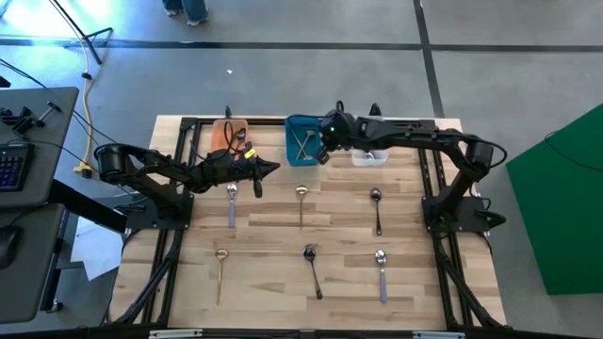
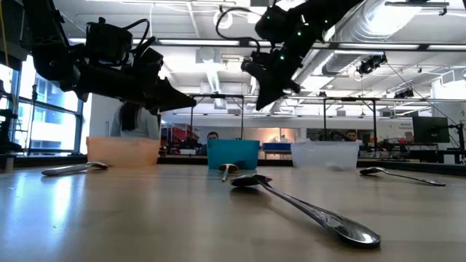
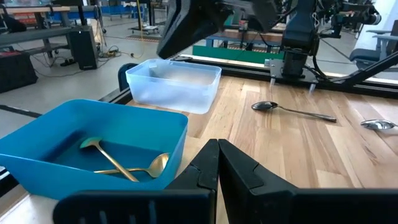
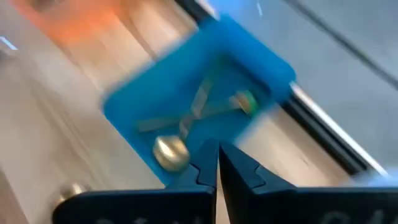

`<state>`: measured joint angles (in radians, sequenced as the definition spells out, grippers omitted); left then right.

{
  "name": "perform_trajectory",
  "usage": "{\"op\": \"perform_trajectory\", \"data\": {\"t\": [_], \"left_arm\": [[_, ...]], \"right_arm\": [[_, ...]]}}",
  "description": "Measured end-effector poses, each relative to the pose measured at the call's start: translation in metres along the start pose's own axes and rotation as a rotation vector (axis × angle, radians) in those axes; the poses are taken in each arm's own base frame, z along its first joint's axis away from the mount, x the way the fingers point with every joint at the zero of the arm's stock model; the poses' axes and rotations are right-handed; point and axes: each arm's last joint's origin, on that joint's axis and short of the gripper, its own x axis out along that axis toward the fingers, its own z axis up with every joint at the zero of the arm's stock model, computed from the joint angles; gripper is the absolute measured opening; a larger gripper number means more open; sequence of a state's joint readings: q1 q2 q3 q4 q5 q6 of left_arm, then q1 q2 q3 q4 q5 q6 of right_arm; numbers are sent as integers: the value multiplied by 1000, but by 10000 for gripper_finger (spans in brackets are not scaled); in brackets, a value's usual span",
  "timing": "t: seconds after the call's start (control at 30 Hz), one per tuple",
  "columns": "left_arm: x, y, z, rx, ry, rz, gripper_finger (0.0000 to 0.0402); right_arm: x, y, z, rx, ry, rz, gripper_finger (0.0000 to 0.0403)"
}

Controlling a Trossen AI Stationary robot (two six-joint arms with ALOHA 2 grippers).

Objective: Sort silverware by color (type)
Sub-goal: Put the top black spoon into the orange bin

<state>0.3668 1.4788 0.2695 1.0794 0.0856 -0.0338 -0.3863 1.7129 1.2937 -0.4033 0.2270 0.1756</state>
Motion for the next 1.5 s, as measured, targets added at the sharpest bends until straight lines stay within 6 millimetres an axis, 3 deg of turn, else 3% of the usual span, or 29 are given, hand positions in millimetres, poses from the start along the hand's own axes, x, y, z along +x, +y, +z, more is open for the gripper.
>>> {"op": "perform_trajectory", "data": {"t": [0.2, 0.3, 0.47, 0.63, 0.77, 0.9, 1.03, 1.23, 1.37, 1.5], "left_arm": [[0, 0, 0, 0, 2, 0, 0], [0, 0, -1, 0, 6, 0, 0], [0, 0, -1, -1, 11, 0, 0], [0, 0, -1, -9, 13, 0, 0], [0, 0, -2, -10, 20, 1, 0], [0, 0, -2, -9, 27, 1, 0], [0, 0, -2, -9, 26, 1, 0], [0, 0, -3, -13, 32, 1, 0], [0, -1, -7, -54, 77, 1, 0], [-1, -1, -12, -75, 113, 10, 0]], "right_arm": [[21, 22, -31, 40, -216, 244, 0], [18, 33, -51, 54, -221, 288, 0], [-13, 45, -72, 106, -153, 288, 0], [-54, 64, -102, 216, 86, 247, 0], [-82, 72, -135, 338, 348, 98, 1], [-95, 71, -161, 444, 476, -108, 23], [-96, 67, -177, 494, 523, -220, 77], [-75, 49, -198, 622, 549, -288, 148], [-56, 36, -216, 694, 554, -255, 156], [-49, 26, -226, 741, 540, -252, 139]]}}
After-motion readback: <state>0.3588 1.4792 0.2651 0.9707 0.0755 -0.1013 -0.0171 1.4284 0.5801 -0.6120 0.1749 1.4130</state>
